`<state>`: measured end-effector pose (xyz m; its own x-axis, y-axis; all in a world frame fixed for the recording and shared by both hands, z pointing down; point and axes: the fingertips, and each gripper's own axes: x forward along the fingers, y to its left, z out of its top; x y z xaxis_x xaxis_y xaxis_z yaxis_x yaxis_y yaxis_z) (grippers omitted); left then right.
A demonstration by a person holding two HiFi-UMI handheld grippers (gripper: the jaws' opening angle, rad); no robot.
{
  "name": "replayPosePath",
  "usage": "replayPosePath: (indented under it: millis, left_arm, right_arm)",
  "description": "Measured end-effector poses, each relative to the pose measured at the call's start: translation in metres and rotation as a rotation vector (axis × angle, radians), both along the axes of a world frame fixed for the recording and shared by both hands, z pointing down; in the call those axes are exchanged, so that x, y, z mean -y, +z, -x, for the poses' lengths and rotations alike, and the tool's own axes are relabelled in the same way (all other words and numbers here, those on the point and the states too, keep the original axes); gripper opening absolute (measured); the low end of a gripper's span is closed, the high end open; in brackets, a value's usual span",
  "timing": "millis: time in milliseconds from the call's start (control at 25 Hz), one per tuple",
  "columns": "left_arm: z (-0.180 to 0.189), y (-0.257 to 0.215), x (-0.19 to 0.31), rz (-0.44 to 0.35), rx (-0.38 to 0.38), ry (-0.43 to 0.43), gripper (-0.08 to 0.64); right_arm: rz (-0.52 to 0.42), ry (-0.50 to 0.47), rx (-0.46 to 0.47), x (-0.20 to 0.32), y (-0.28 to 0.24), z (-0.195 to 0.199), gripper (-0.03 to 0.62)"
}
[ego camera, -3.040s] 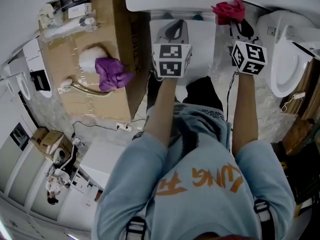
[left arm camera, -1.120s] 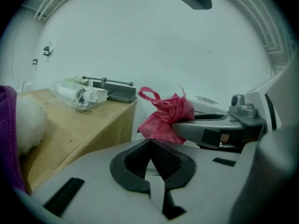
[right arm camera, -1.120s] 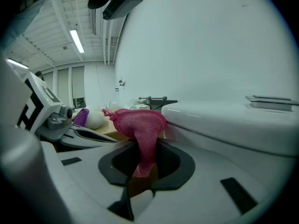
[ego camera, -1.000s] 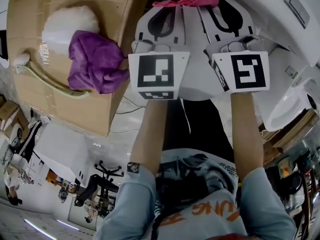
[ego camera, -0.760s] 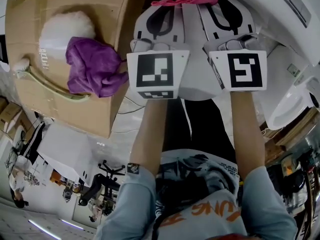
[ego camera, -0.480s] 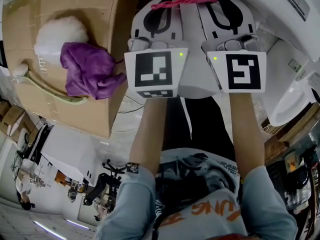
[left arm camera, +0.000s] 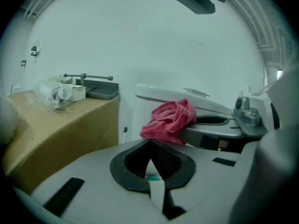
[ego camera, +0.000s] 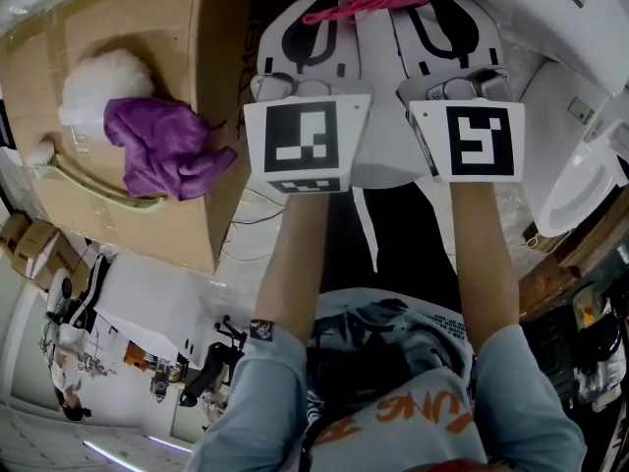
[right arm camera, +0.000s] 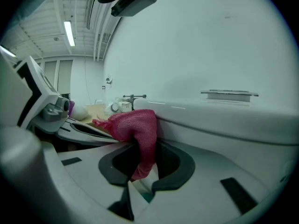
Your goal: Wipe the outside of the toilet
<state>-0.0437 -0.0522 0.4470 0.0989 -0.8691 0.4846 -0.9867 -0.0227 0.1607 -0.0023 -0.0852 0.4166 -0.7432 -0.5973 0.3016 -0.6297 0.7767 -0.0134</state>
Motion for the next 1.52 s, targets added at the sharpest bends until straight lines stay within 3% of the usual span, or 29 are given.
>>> replayPosePath:
  millis: [1520]
  left_arm:
    - [-0.165,-0.008,0.028,-0.004,-0.001,0.259,0.026]
  right_arm:
    - [0.001,0.261,-0.025,0.010,-0.003,-0.186,0.094]
